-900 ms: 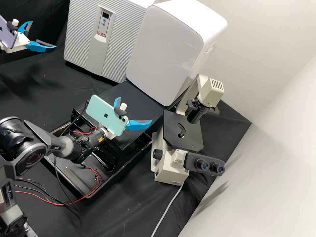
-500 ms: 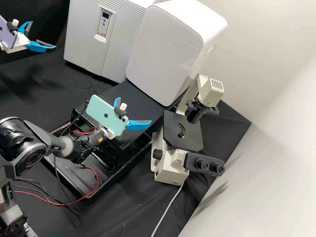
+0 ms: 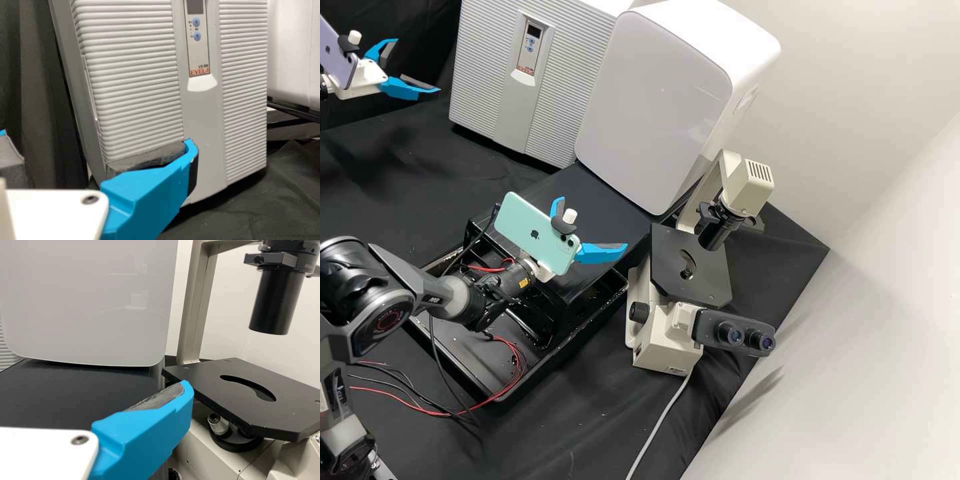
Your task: Open the incubator door
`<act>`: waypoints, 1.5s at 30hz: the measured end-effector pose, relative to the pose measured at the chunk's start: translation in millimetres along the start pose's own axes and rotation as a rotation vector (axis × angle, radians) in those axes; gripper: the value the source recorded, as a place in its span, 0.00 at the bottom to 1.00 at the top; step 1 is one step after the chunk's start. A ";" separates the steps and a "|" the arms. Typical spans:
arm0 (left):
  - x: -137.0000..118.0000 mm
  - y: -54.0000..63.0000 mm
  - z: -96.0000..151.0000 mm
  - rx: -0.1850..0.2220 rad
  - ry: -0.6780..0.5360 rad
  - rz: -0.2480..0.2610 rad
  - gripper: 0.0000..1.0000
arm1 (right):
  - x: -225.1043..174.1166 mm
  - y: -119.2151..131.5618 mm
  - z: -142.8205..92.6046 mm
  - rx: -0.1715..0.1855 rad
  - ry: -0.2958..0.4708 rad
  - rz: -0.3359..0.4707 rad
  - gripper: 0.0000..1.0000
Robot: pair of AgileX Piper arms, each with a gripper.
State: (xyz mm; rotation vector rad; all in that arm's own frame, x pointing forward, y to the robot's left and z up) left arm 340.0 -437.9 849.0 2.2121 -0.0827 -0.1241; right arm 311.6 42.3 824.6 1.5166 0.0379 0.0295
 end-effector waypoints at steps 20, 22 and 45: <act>93.2 19.7 -53.5 0.001 -0.207 0.055 1.00 | 0.0 0.0 0.0 0.000 0.000 0.000 1.00; 102.4 22.3 -55.1 -0.006 -0.255 0.067 1.00 | 0.0 0.0 0.0 0.000 0.000 0.000 1.00; 149.4 13.7 -70.2 -0.141 -0.341 0.074 1.00 | 0.0 0.0 0.0 0.000 0.000 0.000 1.00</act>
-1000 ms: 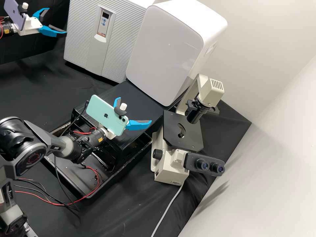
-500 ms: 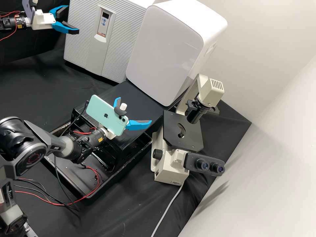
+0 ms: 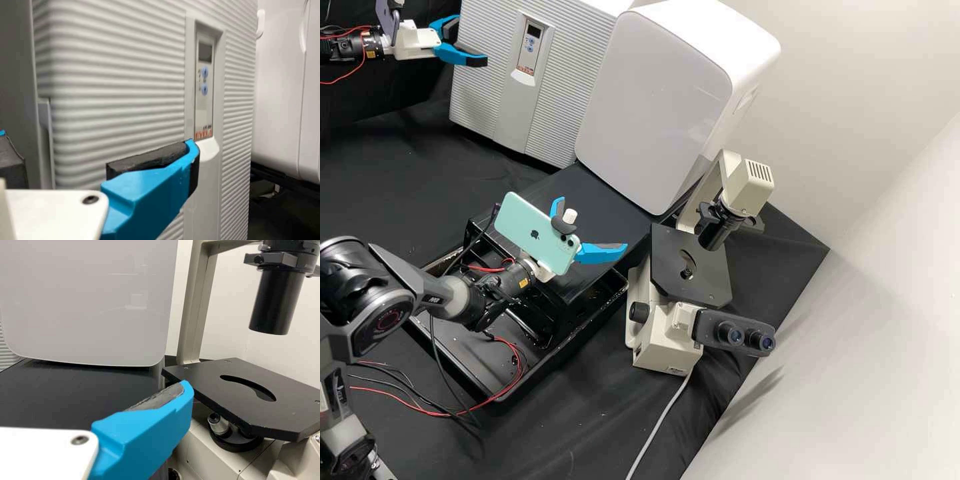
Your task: Open the incubator door
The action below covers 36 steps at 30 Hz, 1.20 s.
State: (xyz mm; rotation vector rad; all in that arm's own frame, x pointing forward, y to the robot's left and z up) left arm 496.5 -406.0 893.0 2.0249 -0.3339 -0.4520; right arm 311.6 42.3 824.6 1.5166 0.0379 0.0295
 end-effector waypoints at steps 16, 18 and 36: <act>13.3 -12.4 24.1 -0.057 0.014 -0.036 1.00 | 0.0 0.0 0.0 0.000 0.000 0.000 1.00; 12.2 -12.4 24.4 -0.063 0.020 -0.037 1.00 | 0.0 0.0 0.0 0.000 0.000 0.000 1.00; -10.1 -5.7 52.0 -0.080 0.028 -0.076 1.00 | 0.0 0.0 0.0 0.000 0.000 0.000 1.00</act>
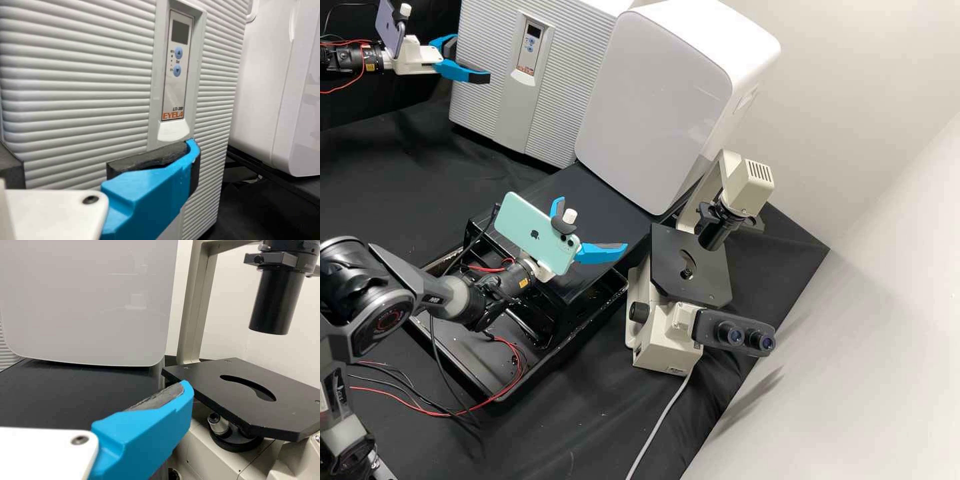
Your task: Open the incubator door
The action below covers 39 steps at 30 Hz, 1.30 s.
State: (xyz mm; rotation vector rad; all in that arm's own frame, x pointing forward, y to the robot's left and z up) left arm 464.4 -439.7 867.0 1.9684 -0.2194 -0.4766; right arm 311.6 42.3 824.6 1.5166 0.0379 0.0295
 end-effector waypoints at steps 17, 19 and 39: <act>-2.1 -2.6 1.0 0.027 0.007 0.004 0.00 | 0.0 0.0 0.0 0.000 0.000 0.000 1.00; -2.1 -2.1 1.1 0.027 0.008 0.006 0.00 | 0.0 0.0 0.0 0.000 0.000 0.000 1.00; -3.2 -3.0 0.5 0.015 0.015 0.016 0.00 | 0.0 0.0 0.0 0.000 0.000 0.000 1.00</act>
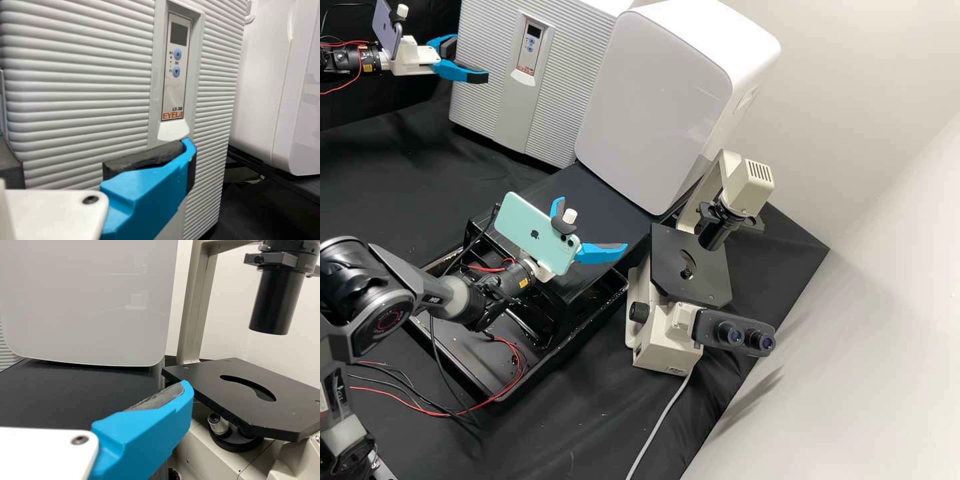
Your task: Open the incubator door
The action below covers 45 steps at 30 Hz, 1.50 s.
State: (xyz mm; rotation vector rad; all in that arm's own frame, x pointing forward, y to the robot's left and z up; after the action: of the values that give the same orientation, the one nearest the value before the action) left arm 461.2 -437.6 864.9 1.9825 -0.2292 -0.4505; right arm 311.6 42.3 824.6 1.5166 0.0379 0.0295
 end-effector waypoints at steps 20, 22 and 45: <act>-3.0 0.8 -2.1 -0.033 0.045 0.016 0.00 | 0.0 0.0 0.0 0.000 0.000 0.000 1.00; -3.4 0.6 -2.8 -0.024 0.052 0.021 0.00 | 0.0 0.0 0.0 0.000 0.000 0.000 1.00; -17.9 -1.1 4.7 -0.059 0.102 0.029 0.00 | 0.0 0.0 0.0 0.000 0.000 0.000 1.00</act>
State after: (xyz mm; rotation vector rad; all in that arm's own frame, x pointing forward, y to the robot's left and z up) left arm 442.9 -434.7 865.9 1.9355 -0.1786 -0.3327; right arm 311.6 42.3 824.6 1.5166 0.0379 0.0295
